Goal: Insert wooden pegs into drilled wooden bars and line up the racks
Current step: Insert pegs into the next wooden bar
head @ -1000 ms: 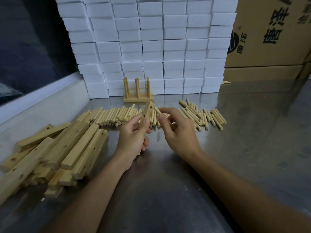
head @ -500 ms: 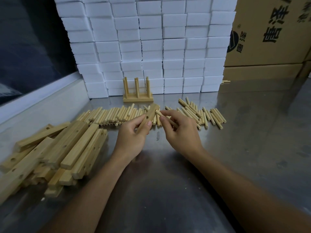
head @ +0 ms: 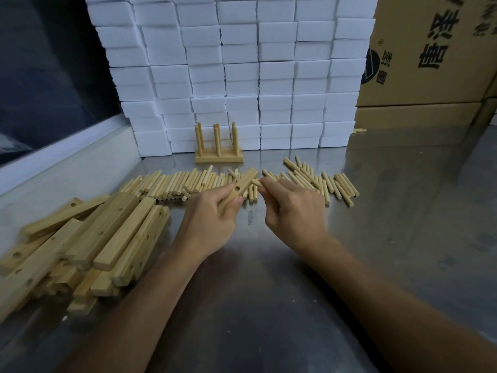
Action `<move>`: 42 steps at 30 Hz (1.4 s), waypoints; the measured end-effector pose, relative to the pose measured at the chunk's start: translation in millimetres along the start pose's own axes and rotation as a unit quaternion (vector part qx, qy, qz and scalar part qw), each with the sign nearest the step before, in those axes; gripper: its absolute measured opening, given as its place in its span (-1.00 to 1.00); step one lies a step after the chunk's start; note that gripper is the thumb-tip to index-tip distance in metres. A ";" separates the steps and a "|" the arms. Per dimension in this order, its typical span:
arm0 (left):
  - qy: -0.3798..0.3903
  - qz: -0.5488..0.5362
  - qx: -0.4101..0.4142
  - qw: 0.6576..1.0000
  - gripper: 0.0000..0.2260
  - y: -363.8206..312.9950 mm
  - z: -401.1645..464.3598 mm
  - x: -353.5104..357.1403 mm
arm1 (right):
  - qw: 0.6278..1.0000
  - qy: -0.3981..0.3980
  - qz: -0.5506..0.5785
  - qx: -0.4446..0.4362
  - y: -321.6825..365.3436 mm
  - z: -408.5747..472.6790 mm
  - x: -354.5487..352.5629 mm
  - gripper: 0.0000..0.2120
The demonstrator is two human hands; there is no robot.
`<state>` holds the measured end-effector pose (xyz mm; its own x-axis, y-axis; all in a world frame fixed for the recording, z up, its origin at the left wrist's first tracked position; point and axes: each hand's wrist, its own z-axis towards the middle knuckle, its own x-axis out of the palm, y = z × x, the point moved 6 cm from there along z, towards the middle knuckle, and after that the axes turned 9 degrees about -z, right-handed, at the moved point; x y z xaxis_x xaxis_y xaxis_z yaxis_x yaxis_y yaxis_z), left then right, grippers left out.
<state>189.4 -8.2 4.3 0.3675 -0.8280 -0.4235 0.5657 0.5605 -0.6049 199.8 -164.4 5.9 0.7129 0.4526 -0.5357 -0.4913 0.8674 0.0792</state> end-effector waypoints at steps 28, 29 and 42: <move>0.033 0.041 -0.005 0.999 -0.68 9.9 -7.0 11.7 | 0.986 0.110 0.045 0.114 -12.8 -2.1 13.8 -0.72; 0.029 0.021 -0.015 0.999 -0.72 10.2 -7.3 11.1 | 0.988 0.112 0.035 0.100 -11.2 -0.9 12.7 -0.71; 0.022 -0.012 -0.004 1.000 -0.87 8.5 -4.4 4.5 | 0.975 0.152 0.040 0.158 -11.4 1.1 19.0 -0.65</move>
<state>192.6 -7.0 -5.7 0.3206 -0.8396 -0.4384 0.5675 0.5409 -0.6208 219.5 -165.5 -4.2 0.4735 0.4813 -0.7377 -0.3261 0.8738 0.3608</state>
